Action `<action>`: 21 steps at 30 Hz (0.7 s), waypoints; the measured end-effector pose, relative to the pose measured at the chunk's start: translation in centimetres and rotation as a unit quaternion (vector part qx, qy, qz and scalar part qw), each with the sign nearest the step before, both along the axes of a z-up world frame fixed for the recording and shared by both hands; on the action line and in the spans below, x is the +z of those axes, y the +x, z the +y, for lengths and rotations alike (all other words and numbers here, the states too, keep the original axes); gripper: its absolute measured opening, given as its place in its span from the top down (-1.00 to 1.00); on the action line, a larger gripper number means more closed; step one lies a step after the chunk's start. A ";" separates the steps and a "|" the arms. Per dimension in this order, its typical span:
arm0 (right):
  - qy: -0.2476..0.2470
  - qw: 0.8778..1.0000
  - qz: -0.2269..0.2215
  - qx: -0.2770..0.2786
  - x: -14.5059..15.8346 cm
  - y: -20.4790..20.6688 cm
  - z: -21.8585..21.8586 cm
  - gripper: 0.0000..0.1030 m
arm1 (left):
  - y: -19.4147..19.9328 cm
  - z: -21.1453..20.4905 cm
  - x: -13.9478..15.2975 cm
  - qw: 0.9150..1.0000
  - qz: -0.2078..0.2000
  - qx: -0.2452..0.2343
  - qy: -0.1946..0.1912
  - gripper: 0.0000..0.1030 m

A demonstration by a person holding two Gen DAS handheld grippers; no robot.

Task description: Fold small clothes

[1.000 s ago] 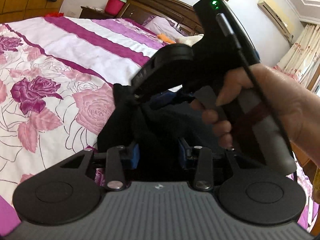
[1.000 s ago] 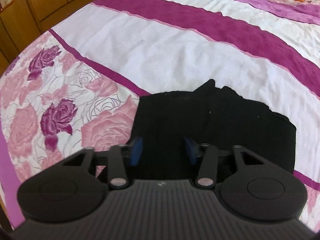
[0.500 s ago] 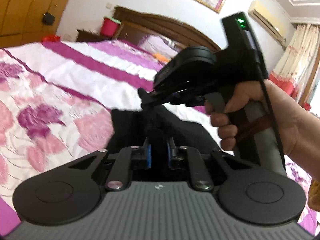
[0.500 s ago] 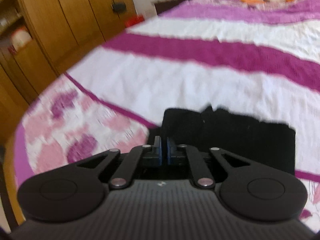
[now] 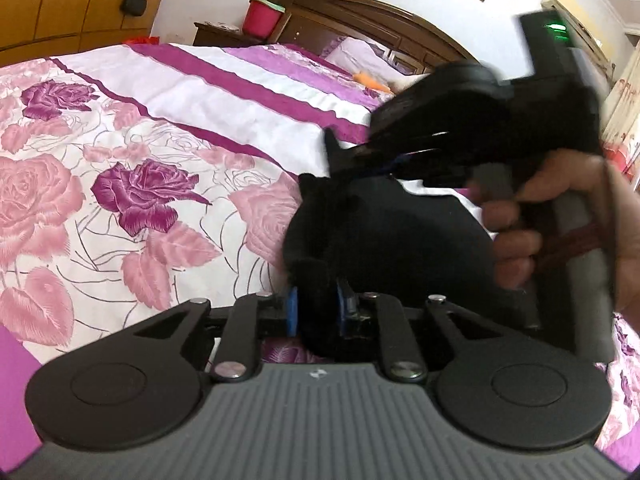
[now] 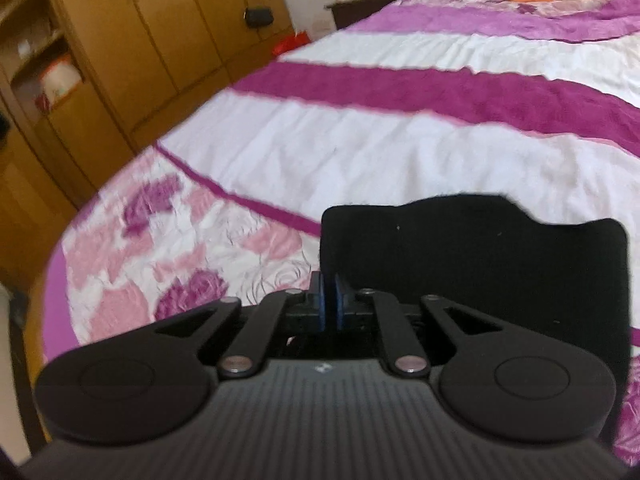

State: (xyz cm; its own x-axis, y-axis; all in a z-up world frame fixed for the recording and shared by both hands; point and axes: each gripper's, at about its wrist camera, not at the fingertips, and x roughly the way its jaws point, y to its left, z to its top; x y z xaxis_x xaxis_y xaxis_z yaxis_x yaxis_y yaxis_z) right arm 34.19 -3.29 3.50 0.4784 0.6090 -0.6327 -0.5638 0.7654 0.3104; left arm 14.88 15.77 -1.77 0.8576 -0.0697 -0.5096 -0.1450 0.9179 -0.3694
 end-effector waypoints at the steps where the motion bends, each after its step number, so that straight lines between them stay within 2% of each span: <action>1: 0.006 1.000 -0.004 0.001 0.7 -0.3 -0.8 0.80 | -0.2 0.0 0.2 1.000 -0.001 -0.001 0.000 0.57; 5: 0.007 0.999 -0.032 -0.006 2.8 -2.3 -5.5 0.80 | -0.6 0.3 1.4 1.000 -0.012 -0.001 0.005 0.42; 7: 0.008 0.999 -0.037 -0.019 3.1 -3.2 -8.0 0.80 | -1.2 0.2 2.4 1.000 -0.018 0.004 0.014 0.28; 9: 0.004 0.999 -0.036 -0.033 2.9 -4.1 -10.2 0.80 | -1.4 -0.2 3.3 0.999 -0.026 0.010 0.026 0.06; 15: -0.007 0.997 -0.028 -0.074 0.5 -6.5 -14.3 0.80 | 0.7 -0.9 3.8 0.999 -0.016 0.001 0.041 0.02; 20: -0.021 0.996 -0.041 -0.082 -2.3 -8.0 -14.0 0.81 | 3.0 -1.1 1.9 0.998 0.032 -0.002 0.061 0.01; 21: -0.021 0.995 -0.046 -0.081 -2.7 -8.3 -13.9 0.81 | 3.4 -1.1 1.3 0.997 0.042 -0.004 0.070 -0.04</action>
State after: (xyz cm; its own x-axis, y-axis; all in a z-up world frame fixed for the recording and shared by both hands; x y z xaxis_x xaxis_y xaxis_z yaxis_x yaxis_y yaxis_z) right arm 25.94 -17.19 0.82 0.6246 0.4931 -0.6055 -0.4568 0.8596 0.2289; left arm 18.27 14.66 -0.42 0.8116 0.0008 -0.5843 -0.1625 0.9609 -0.2244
